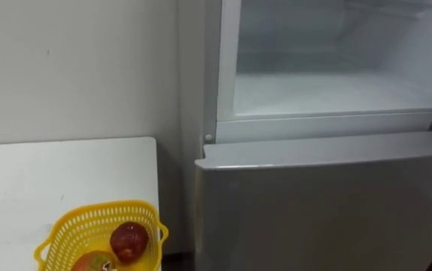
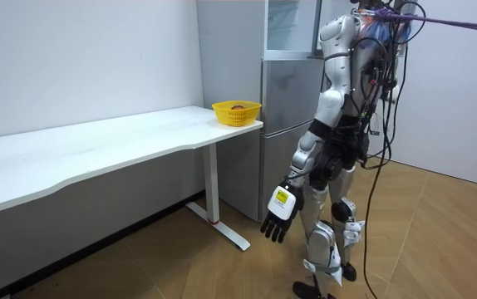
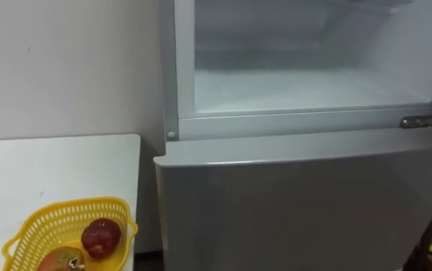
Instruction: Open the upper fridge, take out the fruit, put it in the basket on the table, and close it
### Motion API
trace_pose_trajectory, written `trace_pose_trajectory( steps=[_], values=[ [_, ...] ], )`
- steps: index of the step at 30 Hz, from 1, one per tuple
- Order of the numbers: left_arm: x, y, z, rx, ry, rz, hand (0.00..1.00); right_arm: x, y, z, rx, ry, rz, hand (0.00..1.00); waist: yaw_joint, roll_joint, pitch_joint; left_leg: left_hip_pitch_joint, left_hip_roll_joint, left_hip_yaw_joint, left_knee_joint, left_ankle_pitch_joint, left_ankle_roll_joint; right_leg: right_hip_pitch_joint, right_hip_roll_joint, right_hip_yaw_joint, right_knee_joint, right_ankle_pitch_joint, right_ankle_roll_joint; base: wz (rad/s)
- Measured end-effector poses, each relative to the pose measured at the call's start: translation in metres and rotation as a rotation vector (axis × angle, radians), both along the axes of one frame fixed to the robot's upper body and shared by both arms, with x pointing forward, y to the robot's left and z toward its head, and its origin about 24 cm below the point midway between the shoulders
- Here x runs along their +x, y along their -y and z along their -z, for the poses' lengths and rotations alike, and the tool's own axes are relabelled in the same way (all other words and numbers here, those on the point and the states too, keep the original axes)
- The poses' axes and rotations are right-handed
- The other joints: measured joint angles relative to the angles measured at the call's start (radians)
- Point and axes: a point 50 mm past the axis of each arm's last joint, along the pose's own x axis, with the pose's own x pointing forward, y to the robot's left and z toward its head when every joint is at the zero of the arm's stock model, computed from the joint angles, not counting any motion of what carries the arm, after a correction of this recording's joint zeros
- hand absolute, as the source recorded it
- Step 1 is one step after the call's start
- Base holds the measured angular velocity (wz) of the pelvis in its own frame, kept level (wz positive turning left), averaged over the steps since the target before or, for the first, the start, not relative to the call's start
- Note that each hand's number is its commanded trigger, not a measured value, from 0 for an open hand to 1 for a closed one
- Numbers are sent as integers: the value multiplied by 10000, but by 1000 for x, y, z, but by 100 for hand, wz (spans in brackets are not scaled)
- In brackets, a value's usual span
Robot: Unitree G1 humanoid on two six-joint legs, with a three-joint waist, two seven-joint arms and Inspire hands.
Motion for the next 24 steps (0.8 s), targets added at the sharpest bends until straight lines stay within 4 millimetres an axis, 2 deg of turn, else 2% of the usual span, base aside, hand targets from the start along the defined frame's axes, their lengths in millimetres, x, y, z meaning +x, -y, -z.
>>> trace_pose_trajectory(
  steps=[1,3,6,8,10,13,20,22,23,24],
  values=[
    [0,0,0,47,18,3,0,2,0,-8,-518,-44,6,0,4,2,1,-13,0,1,0,0,0,-9,-1,-16,-3,0,0,0],
    [5,1,0,60,209,147,0,8,-4,-40,-2280,122,-45,0,22,8,-2,-118,8,35,-1,0,0,-172,-1,-17,6,-1,-2,0],
    [8,3,1,-12,252,464,0,15,-15,-75,-4084,553,-152,0,34,-22,35,-165,7,35,-13,1,-1,-238,-10,-27,114,-4,-5,0],
    [8,6,2,-103,183,650,0,20,-22,-87,-5016,476,-199,0,18,-78,75,-112,5,35,-13,0,-1,-172,-9,-30,87,-4,-5,0],
    [6,9,4,-213,66,827,0,20,-26,-91,-5728,-108,-133,0,48,-138,72,-96,6,34,-13,0,-1,-168,-8,-36,87,-4,-5,0],
    [-2,13,8,-441,-363,760,0,25,-36,-100,-7124,-891,-115,0,76,-81,83,-80,6,41,-12,1,-2,-225,-8,21,161,-17,-12,-6],
    [-1,14,8,-738,-291,829,0,34,-51,-111,-8860,-1949,-389,0,284,-149,74,-64,13,294,-10,5,-5,-609,-55,289,644,-170,-52,-13],
    [0,13,8,-720,-249,929,0,34,-54,-118,-9255,-1887,-447,0,303,-229,68,-26,18,290,-9,13,-16,-569,-52,268,647,-173,-59,0],
    [0,13,8,-702,-224,970,0,34,-57,-124,-9644,-1892,-394,0,304,-314,84,37,25,281,-8,15,-20,-476,-49,241,626,-178,-67,6],
    [1,13,8,-697,-180,975,0,33,-60,-130,-10101,-1967,-278,0,312,-416,67,58,30,274,3,15,-20,-427,-45,218,607,-182,-72,9]
  ],
)
